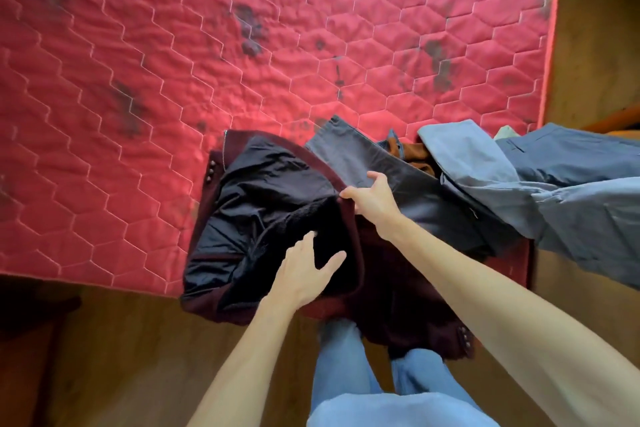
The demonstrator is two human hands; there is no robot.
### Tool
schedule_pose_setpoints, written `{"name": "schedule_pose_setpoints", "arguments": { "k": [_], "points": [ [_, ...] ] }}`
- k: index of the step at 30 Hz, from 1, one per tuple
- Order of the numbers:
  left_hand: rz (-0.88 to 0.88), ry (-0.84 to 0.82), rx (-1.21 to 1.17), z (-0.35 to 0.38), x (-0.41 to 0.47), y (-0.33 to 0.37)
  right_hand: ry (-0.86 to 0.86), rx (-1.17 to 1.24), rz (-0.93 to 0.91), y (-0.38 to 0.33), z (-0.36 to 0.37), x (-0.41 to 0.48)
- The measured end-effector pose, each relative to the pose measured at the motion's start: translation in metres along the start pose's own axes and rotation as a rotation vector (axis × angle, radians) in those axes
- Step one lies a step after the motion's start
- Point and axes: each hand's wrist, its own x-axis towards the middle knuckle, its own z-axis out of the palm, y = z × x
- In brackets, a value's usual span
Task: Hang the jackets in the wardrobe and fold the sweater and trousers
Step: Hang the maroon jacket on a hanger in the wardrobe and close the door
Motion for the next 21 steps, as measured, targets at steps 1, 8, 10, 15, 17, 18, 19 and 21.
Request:
{"name": "schedule_pose_setpoints", "arguments": {
  "k": [1, 8, 10, 15, 17, 18, 19, 21],
  "points": [
    [0.017, -0.003, -0.040, -0.002, -0.004, 0.010, 0.008, 0.054, -0.042, -0.019, -0.004, -0.011],
    [0.222, 0.244, 0.220, 0.000, -0.034, 0.076, 0.019, 0.253, -0.288, -0.106, -0.051, -0.117],
    [0.225, 0.288, 0.237, 0.001, -0.041, 0.084, -0.004, 0.324, -0.357, -0.126, -0.068, -0.154],
    [0.171, 0.515, 0.180, -0.011, -0.057, 0.131, -0.097, 0.441, -0.562, -0.175, -0.106, -0.240],
    [0.148, 0.682, 0.168, -0.020, -0.058, 0.166, -0.151, 0.473, -0.647, -0.189, -0.117, -0.270],
    [0.153, 0.764, 0.156, -0.026, -0.059, 0.183, -0.171, 0.482, -0.690, -0.196, -0.123, -0.284],
    [0.180, 0.832, 0.147, -0.033, -0.060, 0.197, -0.185, 0.492, -0.736, -0.201, -0.129, -0.297],
    [0.280, 0.911, 0.140, -0.050, -0.065, 0.218, -0.189, 0.519, -0.826, -0.213, -0.145, -0.320]
  ]
}}
